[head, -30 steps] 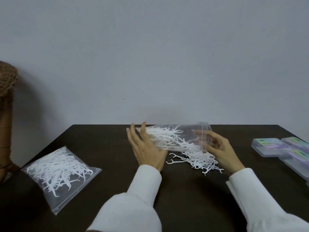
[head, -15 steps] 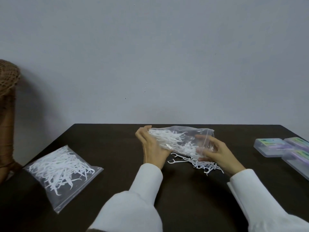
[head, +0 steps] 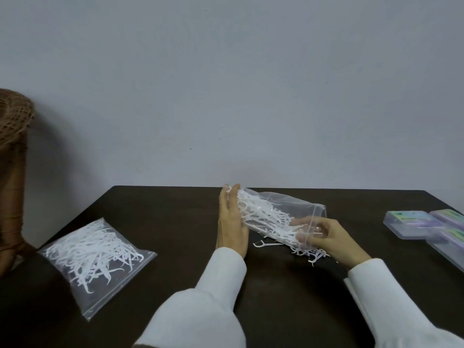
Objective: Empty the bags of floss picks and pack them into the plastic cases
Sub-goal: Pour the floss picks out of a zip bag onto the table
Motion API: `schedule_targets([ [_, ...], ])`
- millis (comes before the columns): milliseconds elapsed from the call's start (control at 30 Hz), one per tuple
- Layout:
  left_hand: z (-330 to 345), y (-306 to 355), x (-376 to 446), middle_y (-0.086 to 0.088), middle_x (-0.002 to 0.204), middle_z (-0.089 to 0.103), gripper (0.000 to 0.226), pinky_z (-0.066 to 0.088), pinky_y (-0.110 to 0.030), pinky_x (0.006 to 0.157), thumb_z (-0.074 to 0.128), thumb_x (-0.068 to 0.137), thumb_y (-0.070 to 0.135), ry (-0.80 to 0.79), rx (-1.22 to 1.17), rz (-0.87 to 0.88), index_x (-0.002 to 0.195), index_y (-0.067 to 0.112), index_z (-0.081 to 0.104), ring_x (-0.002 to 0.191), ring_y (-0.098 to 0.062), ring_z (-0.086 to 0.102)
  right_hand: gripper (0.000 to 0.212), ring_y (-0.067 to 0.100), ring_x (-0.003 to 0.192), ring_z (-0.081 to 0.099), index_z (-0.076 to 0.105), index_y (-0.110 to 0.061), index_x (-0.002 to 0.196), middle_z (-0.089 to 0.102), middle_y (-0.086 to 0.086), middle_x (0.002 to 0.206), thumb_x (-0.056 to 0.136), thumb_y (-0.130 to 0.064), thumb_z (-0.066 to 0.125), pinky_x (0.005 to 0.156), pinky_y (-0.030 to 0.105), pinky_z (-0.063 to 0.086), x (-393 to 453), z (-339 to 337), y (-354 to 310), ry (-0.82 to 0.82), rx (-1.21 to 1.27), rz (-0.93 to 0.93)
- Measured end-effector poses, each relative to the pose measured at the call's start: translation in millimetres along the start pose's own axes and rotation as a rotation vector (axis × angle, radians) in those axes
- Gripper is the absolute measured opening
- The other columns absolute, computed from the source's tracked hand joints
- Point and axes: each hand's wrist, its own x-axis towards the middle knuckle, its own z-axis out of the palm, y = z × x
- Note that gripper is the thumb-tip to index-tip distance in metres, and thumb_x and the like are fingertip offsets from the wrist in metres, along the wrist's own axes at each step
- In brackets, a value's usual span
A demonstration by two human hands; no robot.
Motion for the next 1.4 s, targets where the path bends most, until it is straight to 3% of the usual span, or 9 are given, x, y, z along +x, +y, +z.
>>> schedule_targets([
  [133, -3, 1, 0, 0.000, 0.130, 0.035, 0.050, 0.042, -0.014, 0.089, 0.057, 0.084, -0.007, 0.044, -0.050, -0.022, 0.126, 0.015, 0.040, 0.104, -0.015, 0.055, 0.015, 0.011, 0.062, 0.063, 0.066, -0.018, 0.096, 0.065, 0.005, 0.096, 0.087, -0.009, 0.059, 0.059, 0.021, 0.051, -1, 1, -2, 0.068, 0.002, -0.047],
  [200, -4, 4, 2, 0.002, 0.113, 0.037, 0.034, 0.049, -0.024, 0.075, 0.059, 0.086, 0.002, 0.061, -0.085, -0.055, 0.111, 0.014, 0.040, 0.084, -0.012, 0.054, 0.019, 0.011, 0.067, 0.060, 0.064, -0.024, 0.103, 0.064, 0.005, 0.102, 0.084, -0.022, 0.062, 0.059, 0.019, 0.049, -1, 2, -2, 0.076, -0.009, -0.050],
  [267, -4, 6, 2, 0.003, 0.105, 0.036, 0.033, 0.049, -0.030, 0.070, 0.062, 0.085, 0.010, 0.036, -0.114, -0.064, 0.104, 0.017, 0.036, 0.078, -0.009, 0.051, 0.033, 0.007, 0.086, 0.059, 0.059, -0.033, 0.112, 0.059, -0.010, 0.112, 0.080, -0.037, 0.067, 0.065, 0.015, 0.049, -2, 3, -1, 0.048, -0.059, -0.050],
  [400, -2, 5, -2, 0.005, 0.114, 0.032, 0.050, 0.051, -0.026, 0.074, 0.065, 0.082, 0.005, -0.014, -0.063, -0.010, 0.113, 0.025, 0.031, 0.085, -0.008, 0.052, 0.046, -0.009, 0.104, 0.049, 0.053, -0.039, 0.118, 0.052, -0.021, 0.118, 0.076, -0.043, 0.069, 0.071, 0.005, 0.044, -4, 6, -2, 0.034, -0.113, -0.082],
  [533, 1, 2, -4, 0.005, 0.131, 0.020, 0.084, 0.043, -0.019, 0.085, 0.059, 0.075, -0.014, -0.073, 0.035, 0.082, 0.136, 0.038, 0.032, 0.102, -0.010, 0.044, 0.029, 0.003, 0.100, 0.054, 0.059, -0.030, 0.101, 0.053, -0.016, 0.112, 0.075, -0.030, 0.070, 0.079, 0.015, 0.045, -3, 5, 1, 0.026, -0.202, -0.029],
  [700, 4, -1, -4, 0.004, 0.130, 0.021, 0.071, 0.049, -0.023, 0.086, 0.065, 0.076, -0.010, -0.042, 0.064, 0.089, 0.129, 0.032, 0.044, 0.101, -0.015, 0.050, 0.022, 0.004, 0.094, 0.049, 0.053, -0.035, 0.102, 0.047, -0.012, 0.112, 0.084, -0.027, 0.064, 0.069, 0.011, 0.040, -3, 8, 1, -0.029, -0.293, 0.039],
  [967, 3, -2, -3, 0.002, 0.131, 0.023, 0.062, 0.051, -0.026, 0.084, 0.064, 0.076, -0.008, 0.009, 0.054, 0.070, 0.125, 0.028, 0.049, 0.100, -0.021, 0.055, 0.020, 0.006, 0.093, 0.057, 0.059, -0.021, 0.102, 0.059, -0.003, 0.110, 0.088, -0.035, 0.056, 0.079, 0.017, 0.046, 0, 6, 5, 0.027, -0.368, 0.002],
  [1200, -1, -5, 0, 0.006, 0.129, 0.022, 0.063, 0.049, -0.023, 0.083, 0.066, 0.075, -0.008, 0.036, 0.059, 0.022, 0.124, 0.027, 0.049, 0.101, -0.020, 0.056, 0.004, 0.002, 0.091, 0.055, 0.057, -0.034, 0.090, 0.059, -0.008, 0.099, 0.088, -0.033, 0.054, 0.080, 0.019, 0.045, -1, 3, 2, 0.105, -0.414, -0.134],
  [1400, -4, -4, 0, 0.000, 0.130, 0.026, 0.064, 0.049, -0.023, 0.078, 0.066, 0.072, -0.011, 0.044, 0.130, 0.087, 0.124, 0.023, 0.050, 0.096, -0.022, 0.057, 0.019, 0.013, 0.097, 0.057, 0.063, -0.021, 0.101, 0.059, -0.001, 0.104, 0.091, -0.031, 0.051, 0.087, 0.031, 0.046, 1, 2, 4, 0.205, -0.507, -0.239],
])
